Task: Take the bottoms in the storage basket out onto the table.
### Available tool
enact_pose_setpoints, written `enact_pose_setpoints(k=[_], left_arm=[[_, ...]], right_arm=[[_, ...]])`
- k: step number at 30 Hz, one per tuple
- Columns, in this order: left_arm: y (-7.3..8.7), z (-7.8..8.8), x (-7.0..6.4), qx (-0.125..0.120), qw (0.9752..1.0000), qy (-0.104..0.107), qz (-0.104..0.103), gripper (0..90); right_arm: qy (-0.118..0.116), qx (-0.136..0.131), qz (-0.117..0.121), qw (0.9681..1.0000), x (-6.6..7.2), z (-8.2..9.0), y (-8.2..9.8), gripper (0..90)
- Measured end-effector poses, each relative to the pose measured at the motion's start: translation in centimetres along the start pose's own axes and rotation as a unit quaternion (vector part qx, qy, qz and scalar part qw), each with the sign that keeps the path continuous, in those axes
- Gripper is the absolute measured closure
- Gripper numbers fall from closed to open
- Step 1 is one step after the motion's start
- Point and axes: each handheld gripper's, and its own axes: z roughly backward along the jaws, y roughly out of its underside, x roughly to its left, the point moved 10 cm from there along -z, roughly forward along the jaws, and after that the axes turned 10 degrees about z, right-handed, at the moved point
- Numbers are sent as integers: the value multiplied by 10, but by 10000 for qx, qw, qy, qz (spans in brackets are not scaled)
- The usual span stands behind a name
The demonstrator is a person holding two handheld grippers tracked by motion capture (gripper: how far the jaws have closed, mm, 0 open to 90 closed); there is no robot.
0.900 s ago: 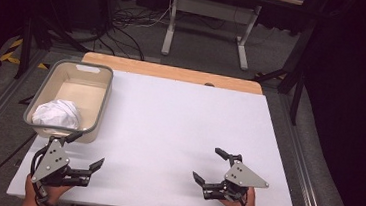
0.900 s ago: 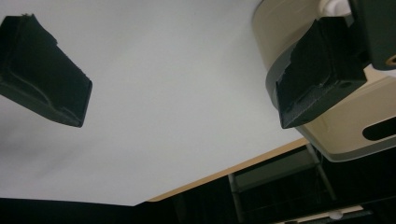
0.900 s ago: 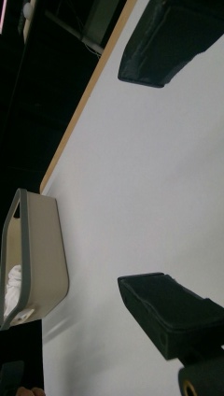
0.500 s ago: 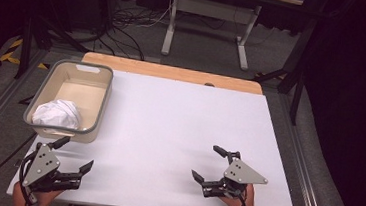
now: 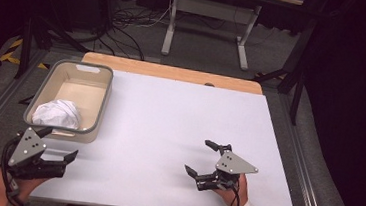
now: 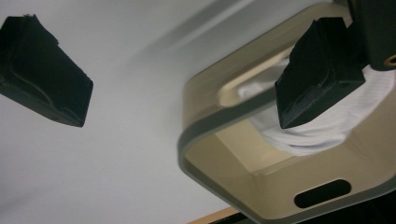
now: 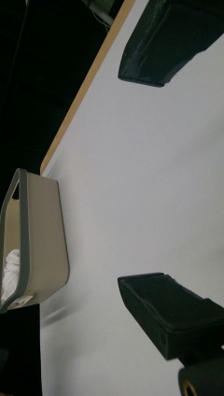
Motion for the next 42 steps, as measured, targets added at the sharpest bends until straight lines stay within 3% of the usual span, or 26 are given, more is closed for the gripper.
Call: enact_pose_setpoints(k=[2,5,7,8,9,10,11,12,13,16,17,18,20,21,22,24,25,26,28,29,30,31,34,36,38,42], left_arm=[[-6,-1,4,52,10000,-18,-15,45],[-29,-7,21,327,9992,-138,-201,43],[-36,-17,28,584,9978,-148,-281,43],[-36,-17,28,584,9978,-148,-281,43],[-40,-29,37,910,9950,-185,-362,43],[-41,-35,42,1064,9933,-210,-392,44],[-41,-35,42,1064,9933,-210,-392,43],[-41,-48,52,1411,9894,-211,-260,41],[-41,-48,52,1411,9894,-211,-260,44],[-40,-64,71,1742,9837,-391,-226,58],[-34,-72,81,1996,9790,-401,-96,59],[-34,-72,81,1996,9790,-401,-96,58],[-27,-80,89,2222,9744,-349,60,66],[-19,-86,96,2468,9682,-400,44,86],[-19,-86,96,2468,9682,-400,44,89],[-12,-90,99,2644,9635,-331,240,85],[-9,-92,102,2779,9597,-372,188,89],[-8,-92,102,2831,9582,-357,188,98],[-9,-91,100,2789,9596,-298,212,121],[-3,-90,97,3046,9520,-165,235,173],[0,-89,98,3198,9469,-188,257,177],[0,-89,98,3198,9469,-188,257,188],[1,-86,99,3384,9399,-291,338,257],[1,-86,99,3380,9399,-324,363,307],[0,-84,101,3453,9369,-362,402,366],[0,-82,102,3474,9362,-370,374,492]], right_arm=[[-19,18,-7,10000,1,-1,1,32],[-75,108,120,9998,4,-3,4,32],[-98,128,78,9998,5,-4,5,32],[-98,128,78,9998,5,-4,5,32],[-129,174,47,9998,6,-5,8,32],[-141,197,54,9997,6,-5,9,32],[-147,225,64,9996,7,-5,10,32],[-154,249,69,9995,7,-5,11,32],[-154,249,69,9995,7,-5,11,32],[-213,337,115,9991,10,-6,15,32],[-224,351,120,9991,10,-6,16,32],[-224,351,120,9991,10,-6,16,32],[-284,408,111,9987,12,-7,18,32],[-303,412,116,9986,12,-7,19,32],[-303,412,116,9986,12,-7,19,32],[-316,450,120,9984,13,-8,20,32],[-330,466,117,9983,13,-8,21,32],[-391,486,130,9980,14,-9,22,34],[-521,577,161,9968,17,-12,26,39],[-581,661,128,9960,18,-14,29,42],[-643,674,89,9956,19,-14,30,43],[-643,674,89,9956,19,-14,30,43],[-660,756,100,9949,19,-17,33,43],[-653,776,125,9948,20,-17,33,43],[-641,864,174,9940,21,-18,36,43],[-621,950,231,9933,21,-20,38,45]])
